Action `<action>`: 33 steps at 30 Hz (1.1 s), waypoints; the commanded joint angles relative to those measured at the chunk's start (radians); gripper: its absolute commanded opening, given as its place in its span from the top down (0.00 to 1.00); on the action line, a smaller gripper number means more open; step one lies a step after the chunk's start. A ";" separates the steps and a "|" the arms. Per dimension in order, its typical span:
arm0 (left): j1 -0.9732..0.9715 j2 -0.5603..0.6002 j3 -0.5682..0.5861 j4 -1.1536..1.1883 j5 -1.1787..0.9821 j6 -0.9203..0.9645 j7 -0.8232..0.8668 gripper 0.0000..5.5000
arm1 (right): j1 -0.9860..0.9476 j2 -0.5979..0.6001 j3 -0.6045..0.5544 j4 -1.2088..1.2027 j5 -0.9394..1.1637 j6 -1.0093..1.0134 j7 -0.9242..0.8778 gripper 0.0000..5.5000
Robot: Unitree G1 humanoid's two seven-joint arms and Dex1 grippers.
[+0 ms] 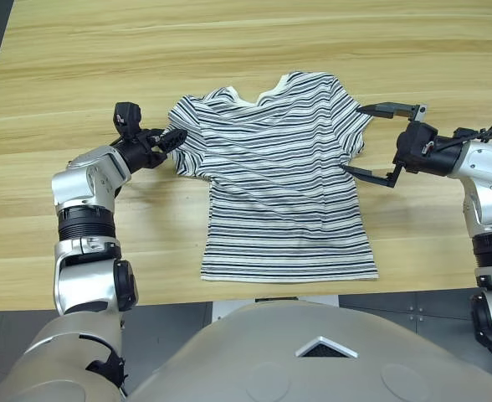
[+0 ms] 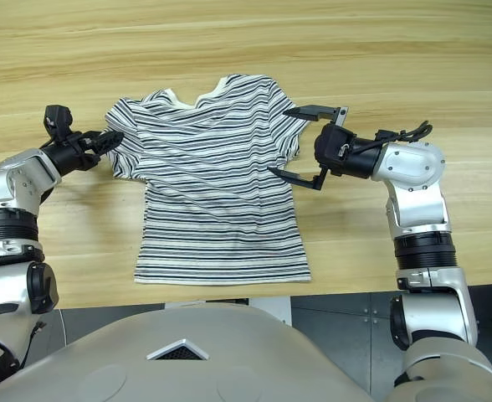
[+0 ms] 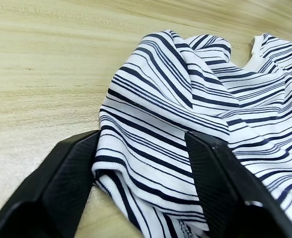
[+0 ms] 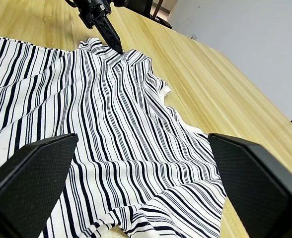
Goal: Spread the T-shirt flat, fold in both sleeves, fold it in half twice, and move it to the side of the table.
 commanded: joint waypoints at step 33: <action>0.062 -0.027 0.070 -0.327 -0.056 0.253 0.153 0.98 | -0.023 0.016 0.001 0.002 -0.023 0.007 -0.021 0.12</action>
